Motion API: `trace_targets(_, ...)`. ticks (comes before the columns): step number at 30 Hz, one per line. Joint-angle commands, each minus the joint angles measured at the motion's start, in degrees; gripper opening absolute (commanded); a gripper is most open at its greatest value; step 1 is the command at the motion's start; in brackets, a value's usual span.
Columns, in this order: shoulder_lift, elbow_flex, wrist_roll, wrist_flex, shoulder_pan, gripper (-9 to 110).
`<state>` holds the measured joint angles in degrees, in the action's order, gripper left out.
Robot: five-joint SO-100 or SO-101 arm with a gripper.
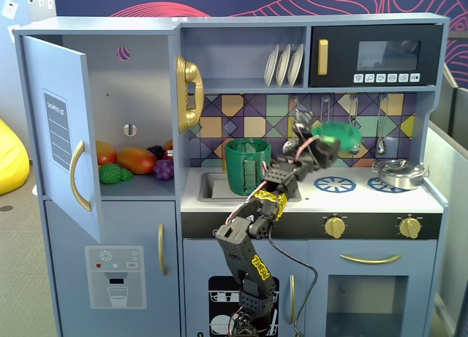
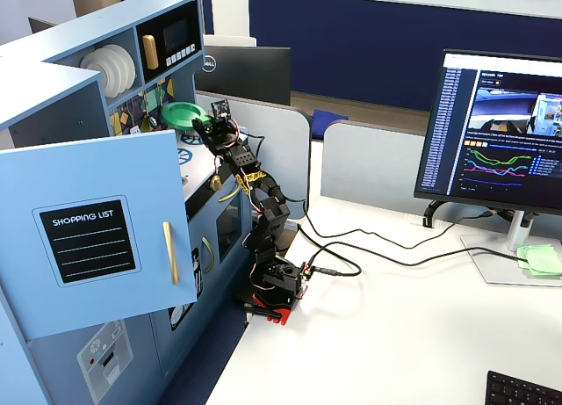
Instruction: Take off the lid from the green recipient and place it on the counter
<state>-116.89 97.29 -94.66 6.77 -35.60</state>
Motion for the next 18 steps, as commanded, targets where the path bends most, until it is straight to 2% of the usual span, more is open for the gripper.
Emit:
trace_targets(1,0.79,5.27,-1.14,-8.61,-1.05,0)
trace_targets(8,6.94,10.46,-4.04,-15.56,0.62,0)
trace_targets(18,9.76,13.45,-7.03,-15.73,2.37,0)
